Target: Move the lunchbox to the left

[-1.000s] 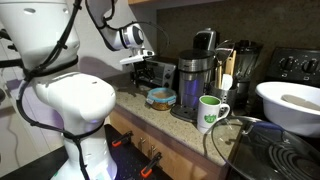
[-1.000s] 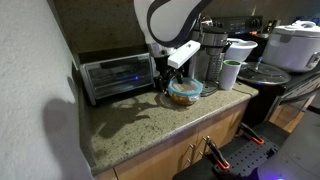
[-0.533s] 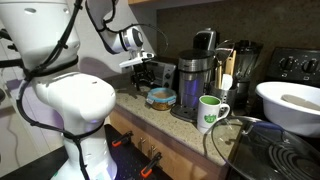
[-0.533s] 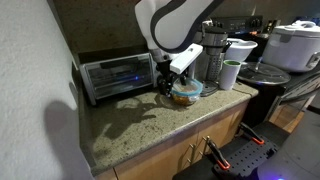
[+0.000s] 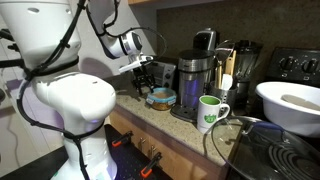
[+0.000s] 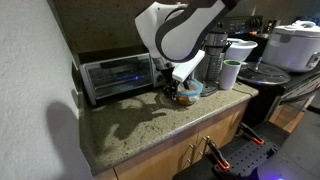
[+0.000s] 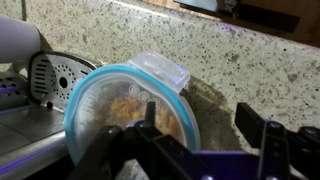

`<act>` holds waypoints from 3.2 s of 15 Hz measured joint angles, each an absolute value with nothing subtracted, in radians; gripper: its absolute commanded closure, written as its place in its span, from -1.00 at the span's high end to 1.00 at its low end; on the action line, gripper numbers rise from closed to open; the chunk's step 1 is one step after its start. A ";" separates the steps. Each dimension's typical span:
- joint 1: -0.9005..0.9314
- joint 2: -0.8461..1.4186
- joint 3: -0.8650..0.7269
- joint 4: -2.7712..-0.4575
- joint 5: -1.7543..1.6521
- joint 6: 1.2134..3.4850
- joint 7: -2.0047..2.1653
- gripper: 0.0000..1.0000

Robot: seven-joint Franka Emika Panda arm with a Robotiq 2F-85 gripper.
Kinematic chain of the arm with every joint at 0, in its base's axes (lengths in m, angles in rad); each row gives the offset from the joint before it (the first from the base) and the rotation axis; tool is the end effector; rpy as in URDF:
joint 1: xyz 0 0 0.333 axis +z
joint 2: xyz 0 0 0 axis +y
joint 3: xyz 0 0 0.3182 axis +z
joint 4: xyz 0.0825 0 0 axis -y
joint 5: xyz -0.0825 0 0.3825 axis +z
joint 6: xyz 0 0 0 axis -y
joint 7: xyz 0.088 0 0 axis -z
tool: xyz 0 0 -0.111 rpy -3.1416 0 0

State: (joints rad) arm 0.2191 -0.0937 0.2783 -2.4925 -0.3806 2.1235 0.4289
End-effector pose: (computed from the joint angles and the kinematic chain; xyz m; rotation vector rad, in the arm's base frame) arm 0.3860 0.1877 0.3021 2.6956 0.4229 -0.1478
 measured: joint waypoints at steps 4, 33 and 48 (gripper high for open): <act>0.219 -0.089 0.278 -2.492 -0.407 2.125 0.442 -0.59; 0.296 -0.046 0.309 -2.402 -0.081 2.319 0.148 -0.92; 0.324 -0.065 0.308 -2.373 0.133 2.309 0.027 0.25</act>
